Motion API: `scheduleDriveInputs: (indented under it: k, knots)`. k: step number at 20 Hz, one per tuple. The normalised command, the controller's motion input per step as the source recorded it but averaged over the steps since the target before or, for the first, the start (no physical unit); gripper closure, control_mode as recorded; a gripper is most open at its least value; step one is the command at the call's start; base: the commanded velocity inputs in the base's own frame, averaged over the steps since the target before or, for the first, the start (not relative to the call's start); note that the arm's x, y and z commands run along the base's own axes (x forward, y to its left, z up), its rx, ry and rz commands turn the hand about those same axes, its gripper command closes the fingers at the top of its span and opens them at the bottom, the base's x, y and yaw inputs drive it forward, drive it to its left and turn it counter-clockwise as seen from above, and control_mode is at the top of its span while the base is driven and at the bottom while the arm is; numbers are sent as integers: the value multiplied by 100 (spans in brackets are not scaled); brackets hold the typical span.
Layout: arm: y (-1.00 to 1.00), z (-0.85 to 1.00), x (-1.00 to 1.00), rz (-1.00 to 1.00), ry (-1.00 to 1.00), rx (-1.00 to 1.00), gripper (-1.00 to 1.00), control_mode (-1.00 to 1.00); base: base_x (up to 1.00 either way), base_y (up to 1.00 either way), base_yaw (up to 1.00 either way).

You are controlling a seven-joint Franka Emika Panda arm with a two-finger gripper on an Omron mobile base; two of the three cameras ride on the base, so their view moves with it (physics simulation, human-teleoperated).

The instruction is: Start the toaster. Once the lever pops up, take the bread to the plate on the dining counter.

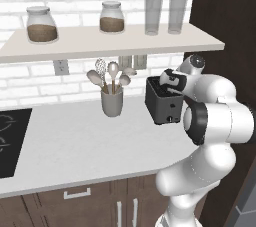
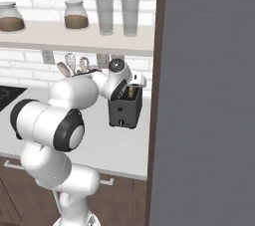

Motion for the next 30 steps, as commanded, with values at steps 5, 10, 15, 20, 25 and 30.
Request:
scheduleDriveInputs:
  k: [5, 10, 15, 20, 25, 30]
  knots:
    - [0, 0, 0, 0, 0, 0, -100, -100, 0, 0, 0]
    - [0, 0, 0, 0, 0, 0, -100, -100, 0, 0, 0]
    - [0, 0, 0, 0, 0, 0, -100, -100, 0, 0, 0]
    - [0, 0, 0, 0, 0, 0, -100, -100, 0, 0, 0]
    - [0, 0, 0, 0, 0, 0, -100, -100, 0, 0, 0]
    - [0, 0, 0, 0, 0, 0, -100, -100, 0, 0, 0]
